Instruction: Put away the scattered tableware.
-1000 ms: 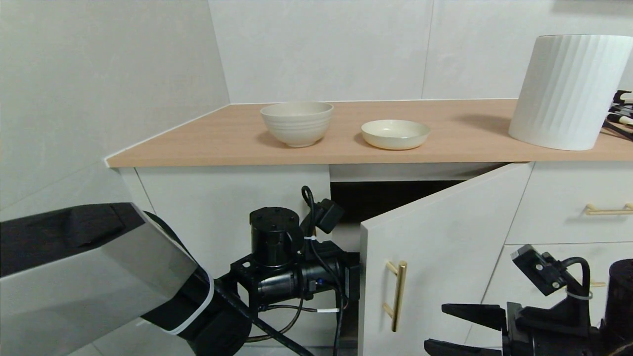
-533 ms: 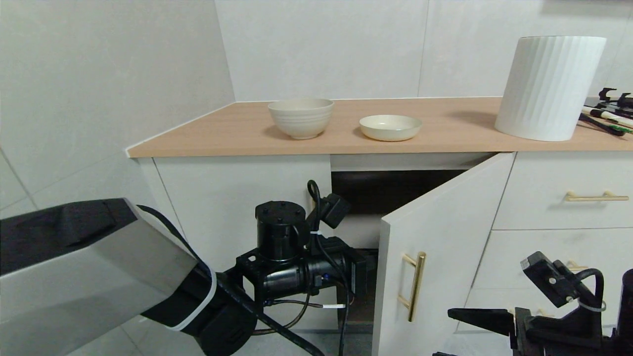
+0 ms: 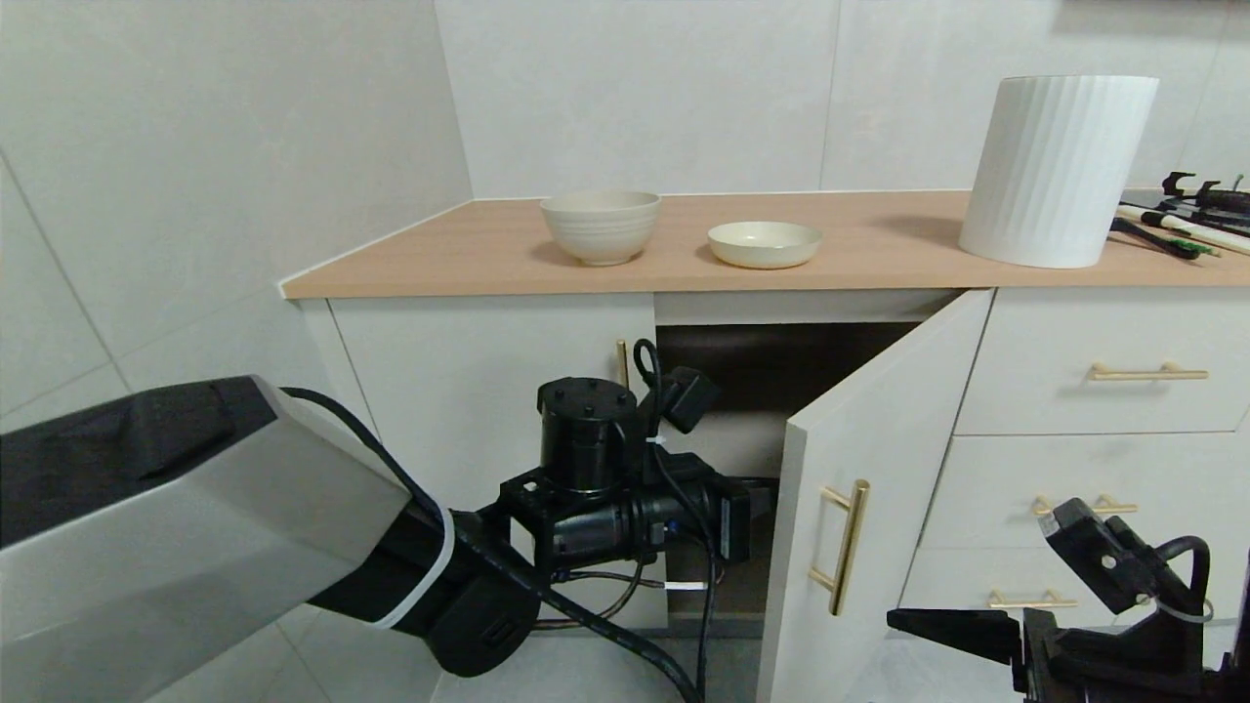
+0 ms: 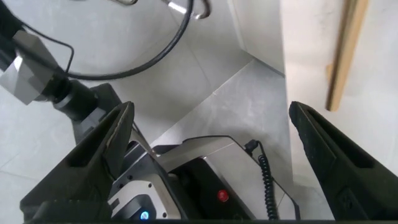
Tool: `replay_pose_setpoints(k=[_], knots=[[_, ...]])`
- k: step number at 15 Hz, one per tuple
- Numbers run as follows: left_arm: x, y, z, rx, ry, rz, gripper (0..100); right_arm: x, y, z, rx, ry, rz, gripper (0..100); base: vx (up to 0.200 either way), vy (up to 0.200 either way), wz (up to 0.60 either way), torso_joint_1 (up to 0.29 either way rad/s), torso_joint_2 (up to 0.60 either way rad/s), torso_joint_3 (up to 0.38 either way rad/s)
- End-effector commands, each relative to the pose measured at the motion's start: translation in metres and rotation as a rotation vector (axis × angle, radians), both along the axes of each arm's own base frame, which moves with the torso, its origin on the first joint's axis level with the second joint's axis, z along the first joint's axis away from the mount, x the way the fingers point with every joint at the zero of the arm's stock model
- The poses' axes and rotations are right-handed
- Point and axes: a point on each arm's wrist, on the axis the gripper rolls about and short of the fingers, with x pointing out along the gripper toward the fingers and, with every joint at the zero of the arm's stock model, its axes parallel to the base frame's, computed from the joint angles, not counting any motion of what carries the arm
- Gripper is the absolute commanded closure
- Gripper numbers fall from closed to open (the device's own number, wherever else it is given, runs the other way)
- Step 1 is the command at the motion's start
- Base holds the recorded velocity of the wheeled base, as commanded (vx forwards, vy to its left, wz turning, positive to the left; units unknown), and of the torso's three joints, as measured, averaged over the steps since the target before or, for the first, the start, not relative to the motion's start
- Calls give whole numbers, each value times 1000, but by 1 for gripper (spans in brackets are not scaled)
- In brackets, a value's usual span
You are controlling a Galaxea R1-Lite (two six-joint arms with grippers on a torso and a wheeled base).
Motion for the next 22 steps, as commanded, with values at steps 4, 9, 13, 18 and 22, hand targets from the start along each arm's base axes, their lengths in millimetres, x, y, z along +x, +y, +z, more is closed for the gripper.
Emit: replay_pose_setpoints(k=[4, 9, 13, 18, 22], knots=[[9, -10, 0, 10, 9, 8, 100, -2, -1, 3, 11, -14, 3, 0, -100, 0, 0, 4, 2, 2], [23, -24, -8, 28, 24, 17, 100, -2, -1, 4, 13, -17, 3, 0, -40, 0, 0, 2, 1, 0], [30, -38, -7, 35, 31, 6, 100, -5, -3, 8, 30, -37, 11, 0, 0, 0, 0, 0, 0, 0], [-74, -79, 57, -23, -33, -217, 100, -46, -16, 66, 216, -246, 123, 0, 0, 0, 0, 0, 0, 0], [-71, -51, 54, 28, -2, -147, 100, -74, -38, 104, 149, -166, 153, 0, 0, 0, 0, 0, 0, 0]])
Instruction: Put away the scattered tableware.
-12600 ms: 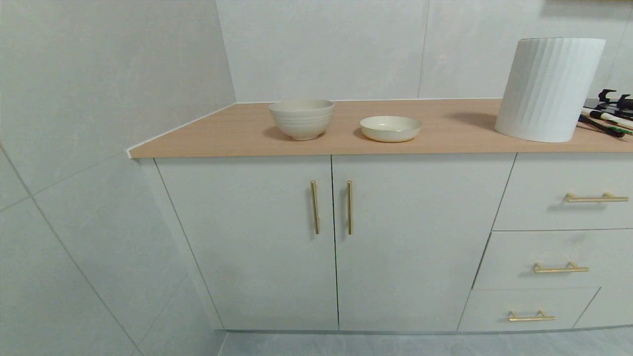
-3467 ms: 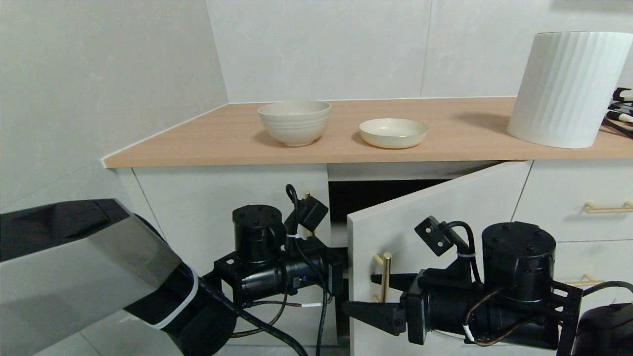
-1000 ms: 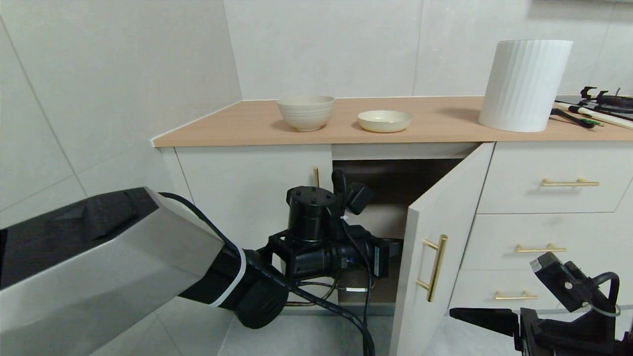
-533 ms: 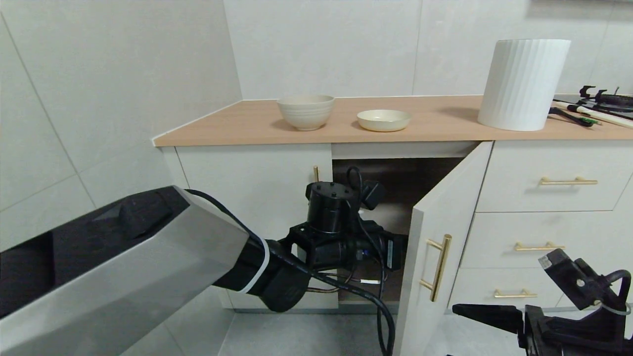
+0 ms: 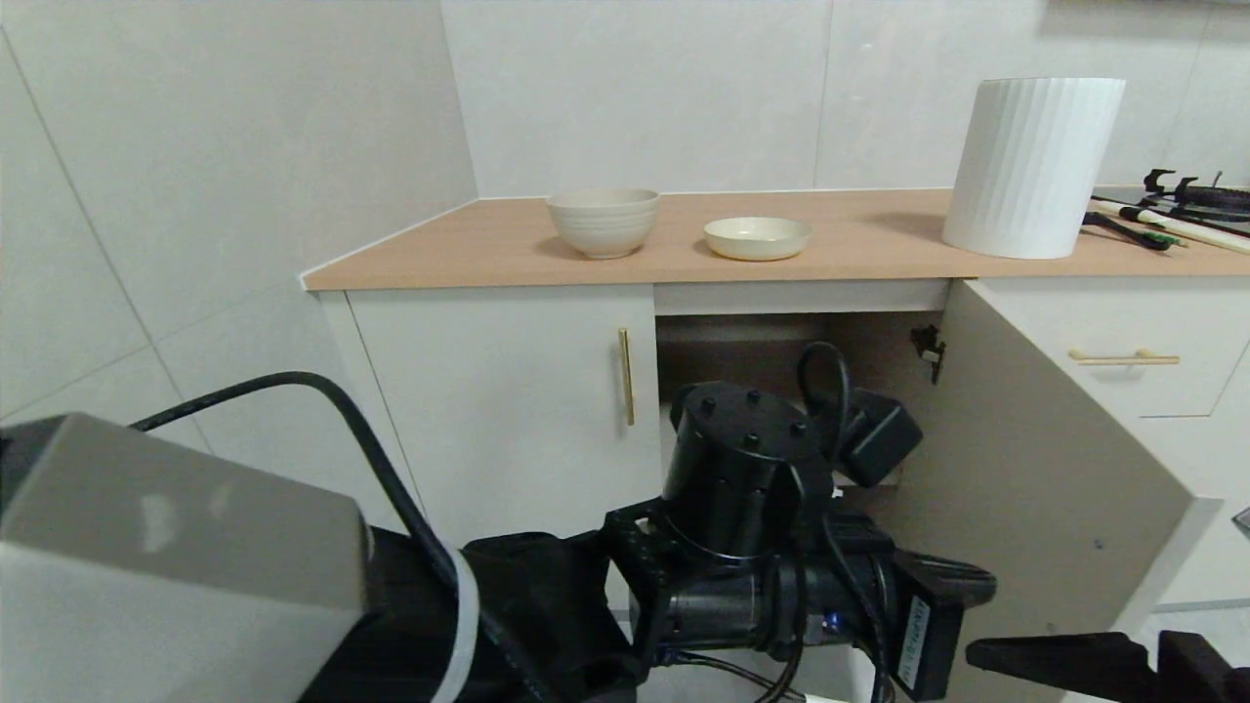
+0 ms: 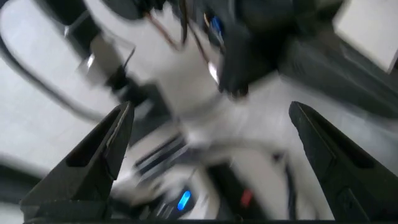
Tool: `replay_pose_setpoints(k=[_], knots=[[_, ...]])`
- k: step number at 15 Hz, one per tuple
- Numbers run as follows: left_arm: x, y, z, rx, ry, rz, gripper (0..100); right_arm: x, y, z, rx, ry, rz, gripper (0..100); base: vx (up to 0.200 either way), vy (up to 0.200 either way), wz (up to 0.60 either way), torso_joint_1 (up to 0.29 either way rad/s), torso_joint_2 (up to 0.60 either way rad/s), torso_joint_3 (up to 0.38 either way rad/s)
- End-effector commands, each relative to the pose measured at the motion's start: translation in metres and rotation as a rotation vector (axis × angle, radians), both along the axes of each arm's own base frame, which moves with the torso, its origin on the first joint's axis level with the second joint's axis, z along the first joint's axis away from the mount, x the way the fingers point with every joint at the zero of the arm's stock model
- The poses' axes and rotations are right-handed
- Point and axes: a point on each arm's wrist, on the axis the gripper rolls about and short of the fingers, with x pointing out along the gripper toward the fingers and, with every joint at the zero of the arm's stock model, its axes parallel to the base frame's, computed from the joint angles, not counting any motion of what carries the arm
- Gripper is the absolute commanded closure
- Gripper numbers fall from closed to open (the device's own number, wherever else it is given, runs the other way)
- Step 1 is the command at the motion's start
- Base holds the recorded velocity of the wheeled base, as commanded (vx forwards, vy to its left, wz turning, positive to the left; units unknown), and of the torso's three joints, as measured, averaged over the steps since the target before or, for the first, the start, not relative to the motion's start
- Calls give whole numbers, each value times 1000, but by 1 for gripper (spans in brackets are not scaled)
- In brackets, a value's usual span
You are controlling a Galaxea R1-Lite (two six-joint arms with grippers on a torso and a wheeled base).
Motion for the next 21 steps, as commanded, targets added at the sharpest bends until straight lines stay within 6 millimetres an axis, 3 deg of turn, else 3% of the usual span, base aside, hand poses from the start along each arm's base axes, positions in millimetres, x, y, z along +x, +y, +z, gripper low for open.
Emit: replay_pose_setpoints(k=[1, 3, 6, 7, 8, 10, 13, 16, 18, 19, 21], knots=[[9, 28, 8, 4, -8, 93, 100, -20, -16, 42, 84, -88, 19, 0, 0, 0, 0, 0, 0, 0], [22, 63, 15, 13, -19, 218, 100, 2, 2, 43, 17, -39, -53, 0, 0, 0, 0, 0, 0, 0], [19, 130, 40, 0, -72, 351, 100, 47, 30, 50, -71, -30, -259, 0, 0, 0, 0, 0, 0, 0], [15, 151, 43, 15, -99, 390, 100, 65, 36, 50, -108, -38, -320, 0, 0, 0, 0, 0, 0, 0], [5, 196, 53, 57, -130, 490, 100, 104, 42, 53, -179, -95, -426, 0, 0, 0, 0, 0, 0, 0], [-16, 238, 69, 82, -131, 602, 100, 138, 56, 71, -162, -131, -486, 0, 0, 0, 0, 0, 0, 0], [-33, 264, 87, 75, -144, 692, 100, 163, 66, 90, -218, -97, -554, 0, 0, 0, 0, 0, 0, 0], [-25, 287, 89, 86, -135, 823, 100, 162, 63, 91, -264, -76, -654, 0, 0, 0, 0, 0, 0, 0], [-21, 290, 92, 82, -136, 843, 100, 157, 60, 96, -251, -79, -662, 0, 0, 0, 0, 0, 0, 0], [-21, 292, 92, 81, -135, 860, 0, 153, 60, 97, -247, -83, -656, 0, 0, 0, 0, 0, 0, 0], [-18, 296, 94, 76, -142, 885, 0, 153, 60, 98, -242, -85, -655, 0, 0, 0, 0, 0, 0, 0]])
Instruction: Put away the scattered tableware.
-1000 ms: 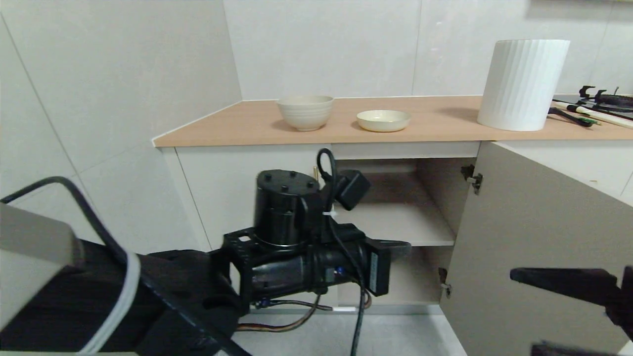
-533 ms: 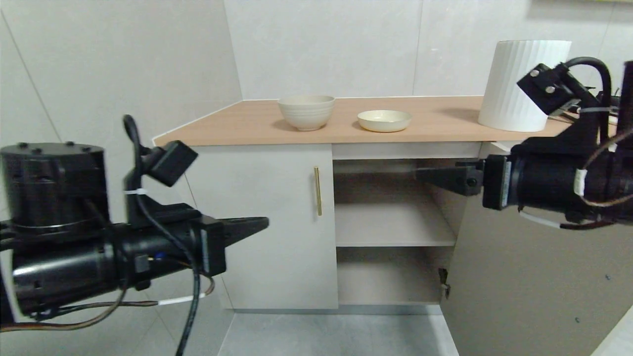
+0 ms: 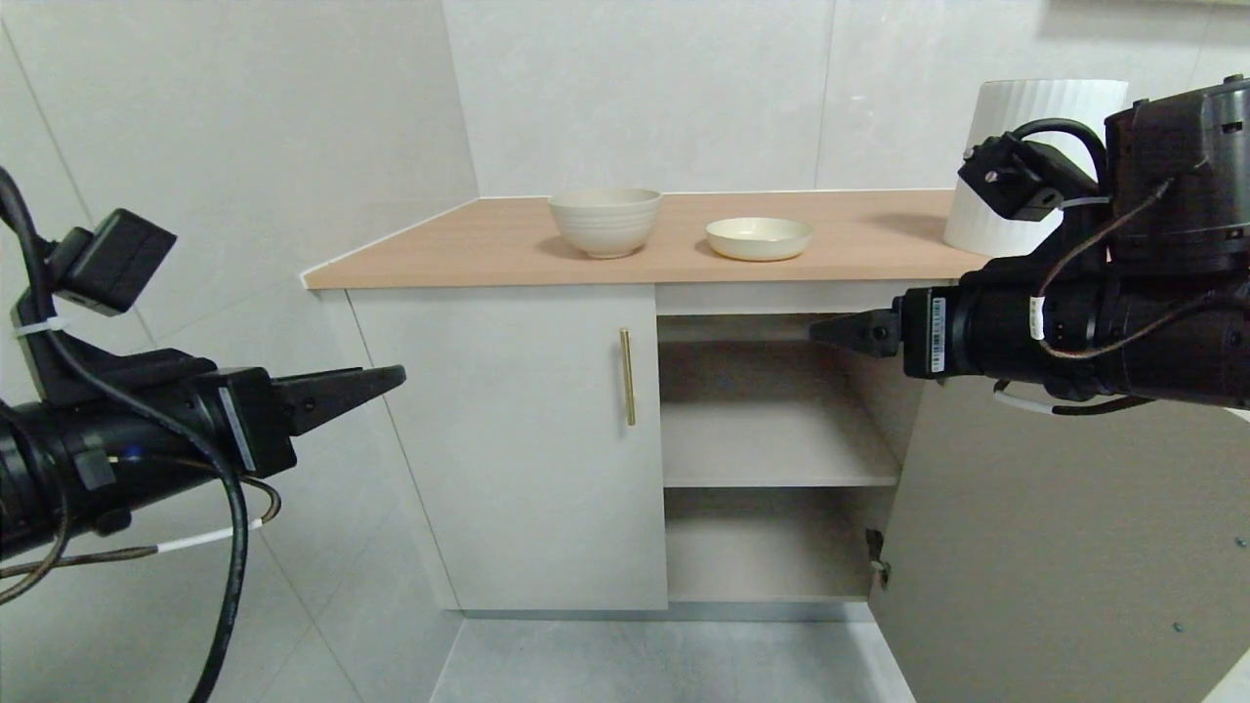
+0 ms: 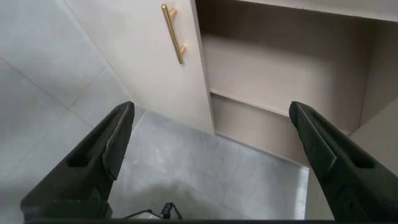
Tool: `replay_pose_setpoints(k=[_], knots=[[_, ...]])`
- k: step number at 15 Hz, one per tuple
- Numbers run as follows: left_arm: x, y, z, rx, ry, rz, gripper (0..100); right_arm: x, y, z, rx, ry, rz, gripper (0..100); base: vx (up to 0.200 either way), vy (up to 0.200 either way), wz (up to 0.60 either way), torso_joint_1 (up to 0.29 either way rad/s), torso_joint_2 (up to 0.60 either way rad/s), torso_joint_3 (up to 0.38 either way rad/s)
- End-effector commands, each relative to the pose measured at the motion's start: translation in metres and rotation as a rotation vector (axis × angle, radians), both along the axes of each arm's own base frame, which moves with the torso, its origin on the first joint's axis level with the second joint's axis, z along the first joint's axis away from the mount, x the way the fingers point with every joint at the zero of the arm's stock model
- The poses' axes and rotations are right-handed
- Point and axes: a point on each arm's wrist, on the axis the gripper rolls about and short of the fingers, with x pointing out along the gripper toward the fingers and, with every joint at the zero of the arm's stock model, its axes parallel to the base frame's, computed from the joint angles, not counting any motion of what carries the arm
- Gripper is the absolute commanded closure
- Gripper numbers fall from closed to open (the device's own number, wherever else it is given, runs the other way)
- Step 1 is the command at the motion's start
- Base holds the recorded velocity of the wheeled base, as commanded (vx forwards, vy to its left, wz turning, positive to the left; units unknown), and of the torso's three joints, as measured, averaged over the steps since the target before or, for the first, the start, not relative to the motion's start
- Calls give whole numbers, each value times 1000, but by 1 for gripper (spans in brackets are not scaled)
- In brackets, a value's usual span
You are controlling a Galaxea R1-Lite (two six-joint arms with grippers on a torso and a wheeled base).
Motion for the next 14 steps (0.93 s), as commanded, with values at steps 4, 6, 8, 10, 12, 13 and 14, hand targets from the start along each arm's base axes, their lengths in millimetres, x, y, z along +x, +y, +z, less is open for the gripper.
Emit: replay_pose_setpoints(k=[4, 6, 8, 10, 12, 13, 14], knots=[[9, 7, 4, -10, -6, 45, 0, -2, 0, 2, 4, -5, 4, 0, 0, 0, 0, 0, 0, 0], [7, 8, 6, -8, -14, 59, 0, -1, 0, 0, 1, -1, 4, 0, 0, 0, 0, 0, 0, 0], [7, 8, 8, -7, -20, 61, 0, -1, 0, 0, 1, -1, 4, 0, 0, 0, 0, 0, 0, 0], [8, 10, 10, -7, -23, 75, 0, -1, 0, 0, 1, -1, 4, 0, 0, 0, 0, 0, 0, 0], [8, 12, 12, -7, -21, 87, 0, -2, 0, 1, 3, -3, 4, 0, 200, 0, 0, 5, 2, 2], [8, 13, 13, -6, -17, 90, 0, -2, 0, 1, 3, -3, 4, 0, 200, 0, 0, -2, -2, 2], [8, 13, 13, -6, -15, 90, 0, -2, 0, 0, 0, 2, 4, 0, 200, 0, 0, -2, 2, 2]])
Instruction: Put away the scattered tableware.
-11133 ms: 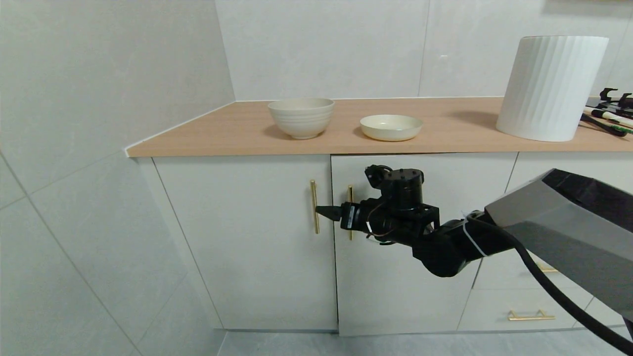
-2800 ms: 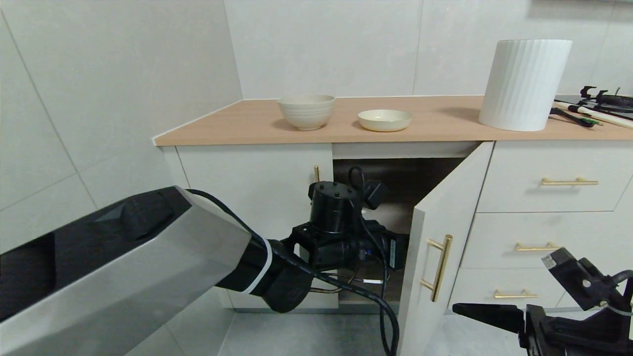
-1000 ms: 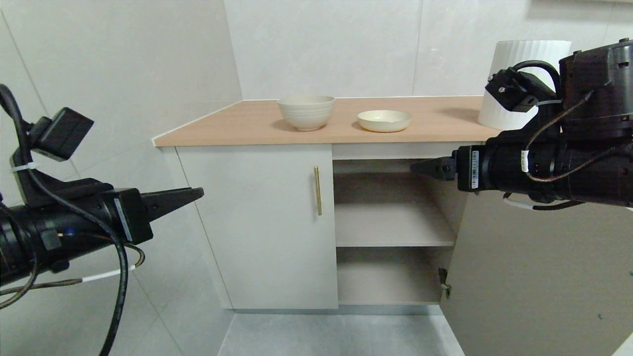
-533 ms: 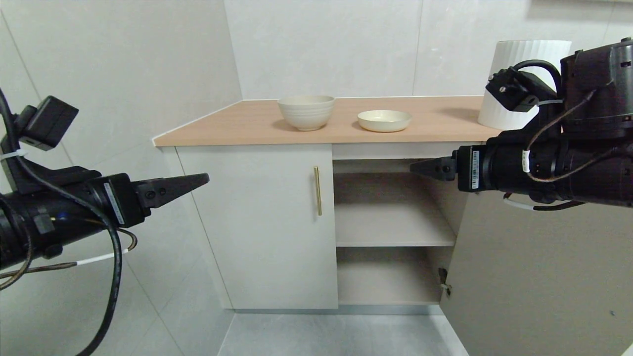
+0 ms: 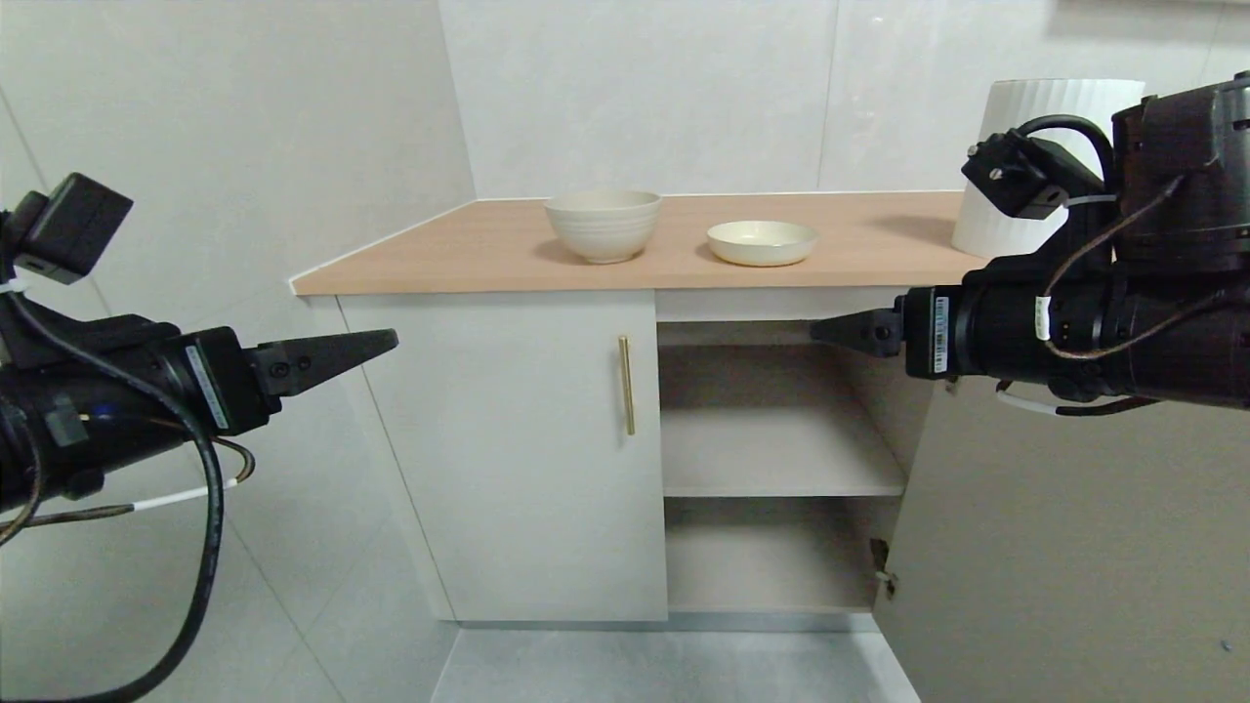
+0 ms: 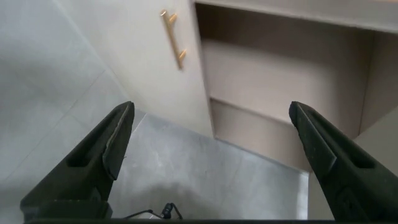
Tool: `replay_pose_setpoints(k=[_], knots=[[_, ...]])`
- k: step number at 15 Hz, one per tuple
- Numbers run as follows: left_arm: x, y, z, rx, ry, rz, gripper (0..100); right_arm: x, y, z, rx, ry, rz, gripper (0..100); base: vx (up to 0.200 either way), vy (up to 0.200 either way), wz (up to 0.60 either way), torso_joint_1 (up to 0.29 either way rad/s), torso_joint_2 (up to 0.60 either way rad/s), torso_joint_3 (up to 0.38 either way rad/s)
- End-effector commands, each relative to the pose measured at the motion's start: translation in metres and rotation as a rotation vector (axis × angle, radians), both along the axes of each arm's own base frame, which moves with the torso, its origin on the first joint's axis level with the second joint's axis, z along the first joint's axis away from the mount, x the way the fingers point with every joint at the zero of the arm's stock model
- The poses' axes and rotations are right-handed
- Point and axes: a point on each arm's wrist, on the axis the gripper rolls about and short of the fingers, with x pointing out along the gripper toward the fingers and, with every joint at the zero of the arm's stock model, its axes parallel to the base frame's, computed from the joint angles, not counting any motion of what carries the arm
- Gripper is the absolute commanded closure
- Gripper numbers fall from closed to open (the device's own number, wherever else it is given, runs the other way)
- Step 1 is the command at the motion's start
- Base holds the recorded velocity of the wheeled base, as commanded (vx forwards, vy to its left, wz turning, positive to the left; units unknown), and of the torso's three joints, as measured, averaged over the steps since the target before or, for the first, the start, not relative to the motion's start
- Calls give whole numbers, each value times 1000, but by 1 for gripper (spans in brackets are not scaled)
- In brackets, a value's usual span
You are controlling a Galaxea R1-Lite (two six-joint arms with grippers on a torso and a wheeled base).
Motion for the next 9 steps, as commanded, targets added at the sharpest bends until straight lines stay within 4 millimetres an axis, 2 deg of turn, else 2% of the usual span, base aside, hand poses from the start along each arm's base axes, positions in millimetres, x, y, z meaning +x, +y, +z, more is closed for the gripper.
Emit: replay_pose_setpoints(k=[1, 3, 9], knots=[[1, 1, 1, -1, -2, 3, 0, 0, 0, -1, -3, 2, 1, 0, 200, 0, 0, 12, 2, 2], [1, 1, 1, -3, -4, 3, 0, 0, 0, -1, -2, 3, 1, 0, 200, 0, 0, 5, 2, 0], [-4, 1, 5, -14, -22, 2, 0, 1, 1, -2, -5, 5, 1, 0, 0, 0, 0, 0, 0, 0]])
